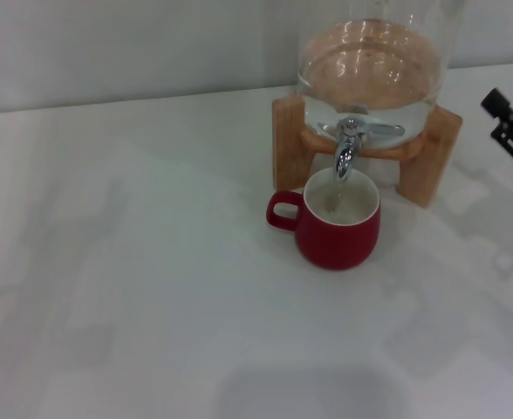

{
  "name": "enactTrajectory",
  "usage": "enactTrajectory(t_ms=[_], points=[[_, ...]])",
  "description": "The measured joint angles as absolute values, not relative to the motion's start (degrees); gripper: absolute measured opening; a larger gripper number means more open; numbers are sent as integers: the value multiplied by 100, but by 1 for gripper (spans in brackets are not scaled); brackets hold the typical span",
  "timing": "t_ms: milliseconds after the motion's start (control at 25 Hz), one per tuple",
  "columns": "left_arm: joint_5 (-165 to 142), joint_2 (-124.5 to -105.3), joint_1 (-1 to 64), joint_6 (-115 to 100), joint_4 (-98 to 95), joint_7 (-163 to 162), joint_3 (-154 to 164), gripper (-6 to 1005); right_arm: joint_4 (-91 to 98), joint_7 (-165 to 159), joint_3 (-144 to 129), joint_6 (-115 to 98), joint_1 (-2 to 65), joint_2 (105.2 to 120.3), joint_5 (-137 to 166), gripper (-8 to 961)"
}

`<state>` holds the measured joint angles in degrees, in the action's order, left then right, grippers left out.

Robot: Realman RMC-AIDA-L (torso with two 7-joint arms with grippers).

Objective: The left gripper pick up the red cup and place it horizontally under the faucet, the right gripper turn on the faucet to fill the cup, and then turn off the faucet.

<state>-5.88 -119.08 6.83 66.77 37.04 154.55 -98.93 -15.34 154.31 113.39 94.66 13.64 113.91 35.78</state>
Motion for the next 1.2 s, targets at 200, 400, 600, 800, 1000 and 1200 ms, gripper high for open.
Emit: enactTrajectory(t_ms=[200, 400, 600, 800, 1000, 1200], points=[[-600, -11909, 704, 6680, 3701, 15450, -9892, 853, -1542, 15379, 11236, 9522, 1353, 11397, 3762, 656], [-607, -11917, 743, 6664, 3700, 15455, -9856, 853, -1511, 15334, 11168, 9527, 1381, 11442, 3891, 655], [-638, -11919, 781, 6650, 3700, 15456, -9841, 853, -1506, 15330, 10948, 9502, 1420, 11456, 3932, 654], [-726, -11930, 804, 6674, 3700, 15442, -9817, 853, -1493, 15328, 10769, 9419, 1521, 11465, 3977, 653], [-782, -11936, 810, 6679, 3700, 15427, -9757, 853, -1485, 15328, 10671, 9268, 1636, 11471, 3983, 652], [-783, -11936, 805, 6711, 3700, 15426, -9722, 853, -1484, 15327, 10573, 9079, 1772, 11485, 3983, 652]])
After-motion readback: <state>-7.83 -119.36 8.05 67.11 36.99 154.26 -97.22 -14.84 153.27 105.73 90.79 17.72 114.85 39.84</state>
